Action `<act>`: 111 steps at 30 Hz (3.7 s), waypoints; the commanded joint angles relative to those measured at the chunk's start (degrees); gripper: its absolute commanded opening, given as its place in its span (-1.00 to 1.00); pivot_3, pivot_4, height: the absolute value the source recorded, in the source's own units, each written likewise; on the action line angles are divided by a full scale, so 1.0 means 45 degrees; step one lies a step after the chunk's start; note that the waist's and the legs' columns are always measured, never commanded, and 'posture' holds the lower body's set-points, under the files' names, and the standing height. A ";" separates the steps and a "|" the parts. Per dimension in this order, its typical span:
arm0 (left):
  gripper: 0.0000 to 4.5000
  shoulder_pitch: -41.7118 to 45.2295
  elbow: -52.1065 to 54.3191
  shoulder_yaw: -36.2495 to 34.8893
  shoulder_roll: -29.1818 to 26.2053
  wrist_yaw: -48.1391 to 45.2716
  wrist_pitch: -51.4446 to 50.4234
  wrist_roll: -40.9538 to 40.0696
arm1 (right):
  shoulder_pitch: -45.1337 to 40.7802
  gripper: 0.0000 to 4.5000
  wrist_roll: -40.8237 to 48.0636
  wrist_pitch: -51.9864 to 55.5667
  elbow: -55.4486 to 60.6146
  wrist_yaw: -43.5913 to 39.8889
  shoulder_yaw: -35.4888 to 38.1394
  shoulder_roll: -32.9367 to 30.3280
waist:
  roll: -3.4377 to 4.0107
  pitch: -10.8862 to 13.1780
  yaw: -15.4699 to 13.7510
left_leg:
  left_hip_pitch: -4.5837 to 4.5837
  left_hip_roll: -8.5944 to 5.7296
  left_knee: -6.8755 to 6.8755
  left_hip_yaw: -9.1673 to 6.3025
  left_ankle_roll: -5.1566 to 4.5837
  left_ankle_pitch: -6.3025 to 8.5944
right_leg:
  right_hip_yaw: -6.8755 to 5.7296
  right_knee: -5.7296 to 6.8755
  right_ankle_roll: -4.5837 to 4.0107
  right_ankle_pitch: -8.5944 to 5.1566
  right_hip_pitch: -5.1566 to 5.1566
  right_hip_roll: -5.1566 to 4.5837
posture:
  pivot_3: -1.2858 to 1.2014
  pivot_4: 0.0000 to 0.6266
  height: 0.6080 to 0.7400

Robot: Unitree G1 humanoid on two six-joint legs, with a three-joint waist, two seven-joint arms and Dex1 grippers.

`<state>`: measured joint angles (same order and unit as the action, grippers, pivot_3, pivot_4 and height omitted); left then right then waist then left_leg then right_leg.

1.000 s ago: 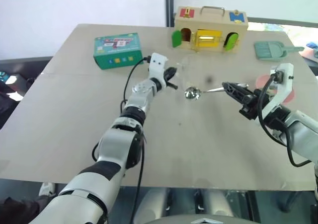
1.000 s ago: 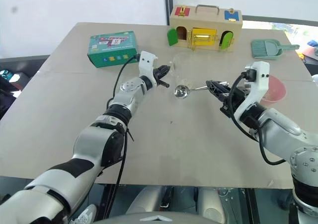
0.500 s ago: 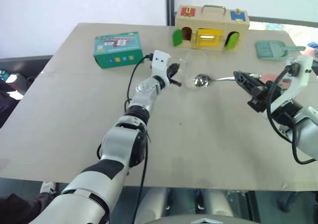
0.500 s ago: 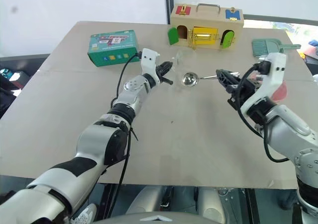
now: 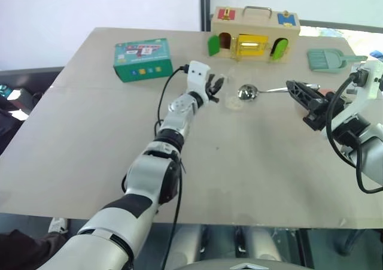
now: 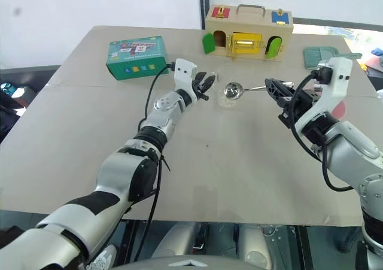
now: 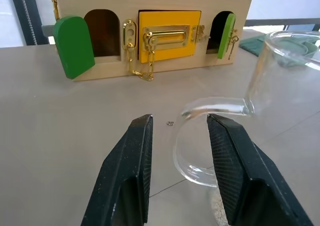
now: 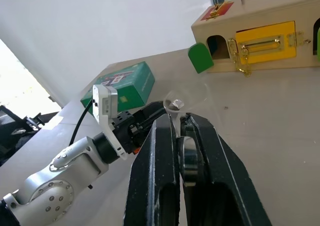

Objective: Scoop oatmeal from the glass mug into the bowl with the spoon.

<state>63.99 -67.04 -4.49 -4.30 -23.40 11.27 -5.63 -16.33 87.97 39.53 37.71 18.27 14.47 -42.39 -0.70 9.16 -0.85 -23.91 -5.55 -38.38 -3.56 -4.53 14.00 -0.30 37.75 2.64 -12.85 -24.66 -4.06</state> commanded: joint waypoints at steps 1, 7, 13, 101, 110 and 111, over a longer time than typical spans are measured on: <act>-0.18 0.0679 -0.0111 -0.0046 0.0043 0.0387 0.0078 0.0210 | -0.0254 -1.00 0.0061 -0.0329 0.0338 -0.0015 0.0318 -0.0065 | 0.0000 0.0000 -0.0001 | 0.0000 0.0000 -0.0001 -0.0001 0.0000 0.0000 | -0.0001 0.0002 0.0000 0.0000 0.0000 0.0000 | 0.03 -0.52 1.00; -0.18 0.1174 -0.0640 -0.0128 0.0125 0.0546 0.0064 0.0249 | -0.0162 -1.00 0.0125 -0.0370 0.0487 0.0189 0.0339 -0.0044 | 0.0000 0.0000 -0.0002 | 0.0000 0.0000 -0.0003 0.0002 0.0000 0.0000 | 0.0000 0.0007 0.0000 0.0000 -0.0001 0.0001 | 0.03 -0.52 1.00; -0.84 0.1513 -0.1013 -0.0284 0.0242 0.0357 0.0047 0.0191 | -0.0187 -1.00 0.0123 -0.0372 0.0580 0.0390 0.0301 -0.0060 | 0.0000 0.0000 -0.0001 | 0.0000 -0.0001 -0.0004 0.0003 0.0000 0.0000 | 0.0000 0.0010 0.0000 0.0000 -0.0001 0.0001 | 0.03 -0.52 1.00; 0.11 -0.1873 0.5280 0.1974 0.0403 0.0951 -0.2127 0.2220 | 0.0899 -1.00 0.0569 -0.0932 0.1470 0.1367 0.0238 -0.0782 | -0.0002 -0.0007 -0.0011 | 0.0018 0.0003 -0.0029 0.0027 -0.0003 0.0000 | 0.0025 0.0046 0.0002 0.0001 0.0001 0.0007 | 0.03 -0.52 1.00; 0.11 -0.0450 0.2828 0.1489 0.0997 0.0962 -0.1925 0.1639 | 0.0897 -1.00 0.0563 -0.0932 0.1484 0.1408 0.0268 -0.0829 | -0.0004 -0.0007 -0.0056 | 0.0016 -0.0003 -0.0036 0.0025 -0.0006 0.0002 | 0.0021 0.0040 0.0005 0.0002 0.0009 0.0002 | 0.03 -0.52 1.00; 0.11 -0.0338 0.2664 0.1364 0.1084 0.0930 -0.2003 0.1502 | 0.0914 -1.00 0.0583 -0.0940 0.1512 0.1441 0.0293 -0.0842 | -0.0004 -0.0007 -0.0035 | 0.0016 -0.0003 -0.0036 0.0025 -0.0006 0.0002 | 0.0021 0.0040 0.0005 0.0002 0.0010 0.0003 | 0.03 -0.52 1.00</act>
<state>60.69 -55.15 2.48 0.16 -19.01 1.82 2.42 -11.77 90.34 36.79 42.74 25.17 14.32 -45.83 -0.72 9.13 -1.01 -23.84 -5.56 -38.54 -3.44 -4.56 14.01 -0.21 37.94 2.66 -12.84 -24.62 -4.05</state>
